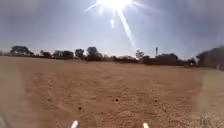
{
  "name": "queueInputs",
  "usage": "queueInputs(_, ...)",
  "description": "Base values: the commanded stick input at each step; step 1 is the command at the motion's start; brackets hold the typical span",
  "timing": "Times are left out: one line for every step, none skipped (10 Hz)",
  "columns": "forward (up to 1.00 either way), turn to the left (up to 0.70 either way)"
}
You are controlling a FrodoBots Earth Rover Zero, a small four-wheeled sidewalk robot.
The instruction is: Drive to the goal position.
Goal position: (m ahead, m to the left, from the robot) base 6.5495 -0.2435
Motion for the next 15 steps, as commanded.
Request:
queueInputs(1.00,0.27)
queueInputs(1.00,0.27)
queueInputs(1.00,0.00)
queueInputs(1.00,0.00)
queueInputs(1.00,0.00)
queueInputs(1.00,0.00)
queueInputs(1.00,0.00)
queueInputs(1.00,0.00)
queueInputs(1.00,0.00)
queueInputs(1.00,0.00)
queueInputs(1.00,0.00)
queueInputs(1.00,0.00)
queueInputs(1.00,0.00)
queueInputs(1.00,0.00)
queueInputs(1.00,0.00)
